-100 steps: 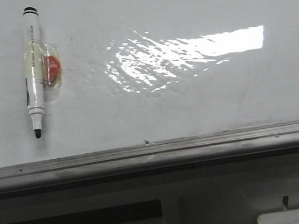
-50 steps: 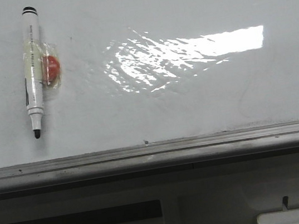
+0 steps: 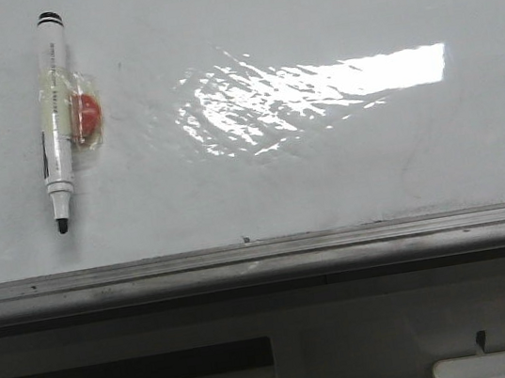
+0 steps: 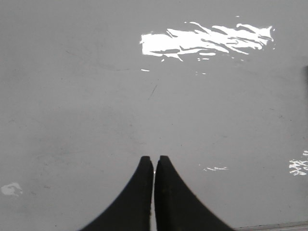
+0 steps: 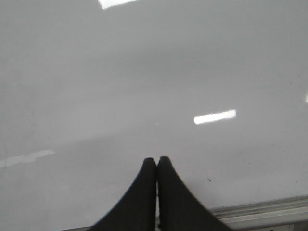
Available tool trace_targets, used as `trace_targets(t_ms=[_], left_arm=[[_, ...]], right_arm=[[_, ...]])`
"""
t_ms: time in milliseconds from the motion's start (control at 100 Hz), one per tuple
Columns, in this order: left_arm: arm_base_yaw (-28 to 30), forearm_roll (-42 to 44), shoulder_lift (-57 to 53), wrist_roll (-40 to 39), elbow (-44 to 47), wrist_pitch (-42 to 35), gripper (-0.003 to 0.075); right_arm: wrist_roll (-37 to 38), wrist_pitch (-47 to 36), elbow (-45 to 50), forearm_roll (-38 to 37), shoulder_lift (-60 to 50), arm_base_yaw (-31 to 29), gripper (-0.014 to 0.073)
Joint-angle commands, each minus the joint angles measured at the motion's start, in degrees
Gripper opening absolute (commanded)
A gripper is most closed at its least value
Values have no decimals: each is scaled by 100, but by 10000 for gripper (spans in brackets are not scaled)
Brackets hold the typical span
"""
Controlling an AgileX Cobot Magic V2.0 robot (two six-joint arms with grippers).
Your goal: Write number 9 on whiteboard
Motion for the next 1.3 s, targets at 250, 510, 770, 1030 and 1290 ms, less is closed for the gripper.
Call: trace_targets(t_ms=[250, 510, 770, 1030, 1290], left_arm=[[17, 13, 195, -54, -131, -1368, 411], [6, -398, 546, -65, 3, -1935, 439], [-1288, -437, 1739, -65, -373, -2177, 439], [-3368, -1200, 3272, -68, -506, -3292, 439], [-3955, -1593, 4529, -92, -506, -4481, 439]], right_arm=[[-46, -145, -139, 18, 91, -11, -70], [-46, -156, -139, 18, 91, -11, -70], [-46, -216, -139, 18, 91, -11, -70], [-46, -288, -139, 18, 91, -11, -70], [-46, -288, -139, 18, 91, -11, -70]])
